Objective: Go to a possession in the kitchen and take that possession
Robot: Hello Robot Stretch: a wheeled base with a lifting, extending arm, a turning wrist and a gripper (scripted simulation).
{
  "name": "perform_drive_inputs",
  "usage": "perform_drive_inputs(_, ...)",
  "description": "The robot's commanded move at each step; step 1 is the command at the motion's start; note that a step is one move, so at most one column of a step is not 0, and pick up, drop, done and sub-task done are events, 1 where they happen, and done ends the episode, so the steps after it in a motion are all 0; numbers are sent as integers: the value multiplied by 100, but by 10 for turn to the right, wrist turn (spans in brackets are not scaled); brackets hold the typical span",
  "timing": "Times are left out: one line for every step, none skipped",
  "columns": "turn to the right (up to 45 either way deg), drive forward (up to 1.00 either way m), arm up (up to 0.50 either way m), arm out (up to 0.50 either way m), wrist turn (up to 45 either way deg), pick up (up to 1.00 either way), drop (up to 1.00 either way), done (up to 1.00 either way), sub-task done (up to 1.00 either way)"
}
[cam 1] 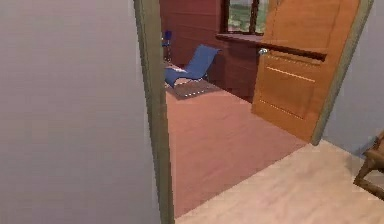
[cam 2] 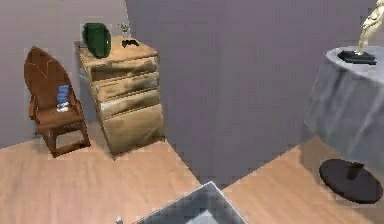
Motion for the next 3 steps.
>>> perform_drive_inputs(90,0,0,0,0,0,0,0,0)
perform_drive_inputs(0,60,0,0,0,0,0,0,0)
perform_drive_inputs(-210,0,0,0,0,0,0,0,0)
